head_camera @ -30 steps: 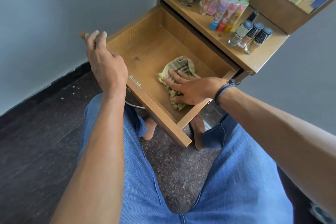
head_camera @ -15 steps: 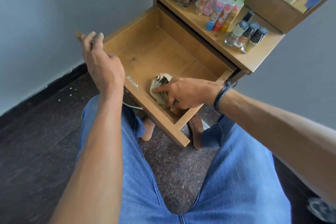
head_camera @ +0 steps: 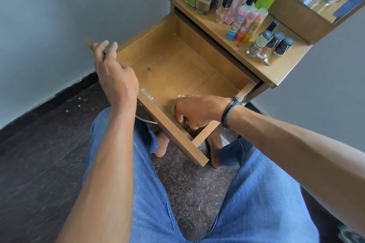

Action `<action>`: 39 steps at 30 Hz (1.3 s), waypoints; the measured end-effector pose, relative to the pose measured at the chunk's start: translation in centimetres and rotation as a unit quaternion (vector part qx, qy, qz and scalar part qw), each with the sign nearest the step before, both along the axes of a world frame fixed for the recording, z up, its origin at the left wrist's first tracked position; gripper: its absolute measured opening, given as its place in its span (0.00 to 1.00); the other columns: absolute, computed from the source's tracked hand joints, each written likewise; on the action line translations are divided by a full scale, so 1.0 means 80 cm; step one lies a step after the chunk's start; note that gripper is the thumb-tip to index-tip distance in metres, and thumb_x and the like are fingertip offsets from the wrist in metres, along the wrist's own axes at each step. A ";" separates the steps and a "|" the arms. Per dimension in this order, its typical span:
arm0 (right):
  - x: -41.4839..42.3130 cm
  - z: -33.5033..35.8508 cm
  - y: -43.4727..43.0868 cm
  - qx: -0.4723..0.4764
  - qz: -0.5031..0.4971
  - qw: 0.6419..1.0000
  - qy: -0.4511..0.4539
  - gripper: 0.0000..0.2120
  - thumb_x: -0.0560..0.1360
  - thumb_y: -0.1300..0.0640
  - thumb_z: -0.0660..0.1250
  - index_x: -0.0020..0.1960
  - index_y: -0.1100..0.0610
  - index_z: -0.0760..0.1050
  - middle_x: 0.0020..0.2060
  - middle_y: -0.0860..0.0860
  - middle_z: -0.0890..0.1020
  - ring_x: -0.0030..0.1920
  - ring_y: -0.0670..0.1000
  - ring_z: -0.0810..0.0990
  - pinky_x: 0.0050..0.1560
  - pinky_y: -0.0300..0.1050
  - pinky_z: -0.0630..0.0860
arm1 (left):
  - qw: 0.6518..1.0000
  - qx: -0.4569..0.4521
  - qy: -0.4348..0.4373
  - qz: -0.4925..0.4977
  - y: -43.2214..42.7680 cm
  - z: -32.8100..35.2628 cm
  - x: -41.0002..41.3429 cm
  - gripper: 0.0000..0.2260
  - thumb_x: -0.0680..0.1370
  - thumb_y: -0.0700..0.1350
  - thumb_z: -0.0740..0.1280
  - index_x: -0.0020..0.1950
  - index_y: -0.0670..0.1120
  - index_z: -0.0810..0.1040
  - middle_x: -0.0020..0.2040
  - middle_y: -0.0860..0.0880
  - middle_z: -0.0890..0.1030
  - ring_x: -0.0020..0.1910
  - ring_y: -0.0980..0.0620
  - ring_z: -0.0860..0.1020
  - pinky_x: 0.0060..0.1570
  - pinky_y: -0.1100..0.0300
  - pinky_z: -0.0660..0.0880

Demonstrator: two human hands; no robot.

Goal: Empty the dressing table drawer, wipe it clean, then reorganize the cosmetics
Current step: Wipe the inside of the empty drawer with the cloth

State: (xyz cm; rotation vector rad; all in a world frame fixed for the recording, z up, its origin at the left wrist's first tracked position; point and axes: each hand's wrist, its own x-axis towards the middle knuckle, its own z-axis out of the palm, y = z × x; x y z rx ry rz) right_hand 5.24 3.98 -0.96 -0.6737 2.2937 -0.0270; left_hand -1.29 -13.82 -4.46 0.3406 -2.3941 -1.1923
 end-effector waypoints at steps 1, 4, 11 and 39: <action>0.001 0.001 -0.001 0.004 -0.005 1.000 0.003 0.23 0.74 0.70 0.64 0.65 0.55 0.81 0.62 0.52 0.80 0.62 0.56 0.78 0.60 0.53 0.80 | 1.000 -0.003 -0.001 0.000 0.000 0.000 0.000 0.26 0.77 0.29 0.51 0.71 0.40 0.75 0.74 0.46 0.70 0.78 0.47 0.62 0.76 0.61 0.59; -0.003 0.009 0.006 0.044 -0.021 0.998 0.026 0.16 0.79 0.64 0.66 0.65 0.54 0.80 0.64 0.49 0.81 0.60 0.54 0.80 0.56 0.50 0.82 | 1.000 -0.003 0.002 0.000 -0.001 0.001 0.001 0.26 0.77 0.29 0.51 0.71 0.40 0.75 0.74 0.47 0.70 0.78 0.48 0.62 0.76 0.60 0.60; -0.052 0.022 0.080 0.251 -0.074 0.954 0.147 0.19 0.79 0.59 0.68 0.68 0.60 0.72 0.63 0.55 0.79 0.62 0.59 0.80 0.47 0.52 0.73 | 1.000 -0.001 0.010 -0.002 0.000 0.001 0.000 0.26 0.76 0.30 0.50 0.70 0.38 0.76 0.73 0.45 0.71 0.77 0.47 0.63 0.71 0.73 0.53; -0.035 -0.025 0.066 -0.086 -0.343 0.914 0.200 0.18 0.79 0.65 0.63 0.66 0.54 0.79 0.71 0.53 0.67 0.64 0.60 0.76 0.69 0.54 0.73 | 0.999 -0.022 -0.027 -0.042 -0.005 0.016 0.010 0.21 0.79 0.28 0.55 0.70 0.38 0.76 0.75 0.45 0.70 0.78 0.46 0.63 0.75 0.56 0.61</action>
